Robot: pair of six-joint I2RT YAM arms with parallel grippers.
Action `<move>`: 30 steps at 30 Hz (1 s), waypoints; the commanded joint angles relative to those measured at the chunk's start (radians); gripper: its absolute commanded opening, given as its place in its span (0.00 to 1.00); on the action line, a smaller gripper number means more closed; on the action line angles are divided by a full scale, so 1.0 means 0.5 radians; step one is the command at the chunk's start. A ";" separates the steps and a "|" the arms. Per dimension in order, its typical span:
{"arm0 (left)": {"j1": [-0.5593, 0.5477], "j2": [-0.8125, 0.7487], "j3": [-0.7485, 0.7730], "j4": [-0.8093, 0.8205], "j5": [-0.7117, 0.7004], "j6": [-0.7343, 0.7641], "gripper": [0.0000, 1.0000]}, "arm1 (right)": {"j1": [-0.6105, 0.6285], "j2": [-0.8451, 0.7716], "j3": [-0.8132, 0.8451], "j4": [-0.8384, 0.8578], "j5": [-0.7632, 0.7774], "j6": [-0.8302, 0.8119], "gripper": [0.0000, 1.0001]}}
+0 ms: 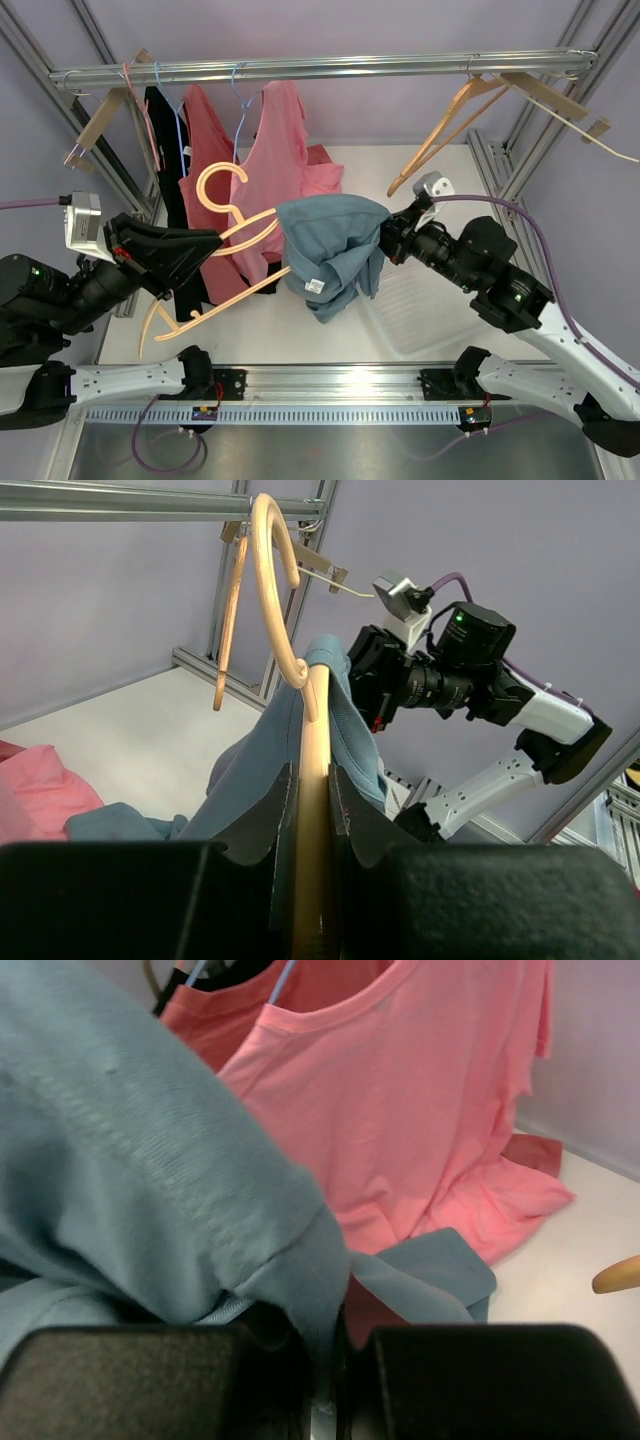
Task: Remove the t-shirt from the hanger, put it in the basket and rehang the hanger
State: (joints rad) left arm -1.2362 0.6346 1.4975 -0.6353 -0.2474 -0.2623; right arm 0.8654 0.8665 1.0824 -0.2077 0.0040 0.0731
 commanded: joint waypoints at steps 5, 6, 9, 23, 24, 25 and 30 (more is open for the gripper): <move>-0.007 0.016 0.113 0.123 -0.143 0.080 0.00 | -0.007 -0.175 0.222 -0.161 0.361 0.109 0.00; -0.007 0.016 0.128 0.081 -0.165 0.095 0.00 | -0.010 -0.159 0.331 -0.210 0.451 0.090 0.00; -0.010 -0.042 0.165 0.025 -0.260 0.119 0.00 | -0.010 -0.064 0.631 -0.262 0.688 0.011 0.00; -0.010 0.078 0.226 -0.006 -0.383 0.178 0.00 | -0.007 0.821 2.917 -1.023 0.991 -0.357 0.00; -0.010 0.093 0.223 -0.006 -0.392 0.178 0.00 | -0.010 0.859 2.952 -1.105 1.044 -0.388 0.00; -0.007 0.117 0.220 -0.003 -0.410 0.178 0.00 | -0.010 0.881 2.940 -1.115 1.093 -0.416 0.00; -0.010 0.139 0.171 0.059 -0.444 0.172 0.00 | -0.010 0.669 2.346 -0.831 1.265 -0.490 0.00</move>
State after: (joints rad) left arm -1.2369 0.6964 1.5848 -0.6792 -0.4385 -0.1875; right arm 0.8635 1.1847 2.3684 -0.6235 0.5674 -0.1043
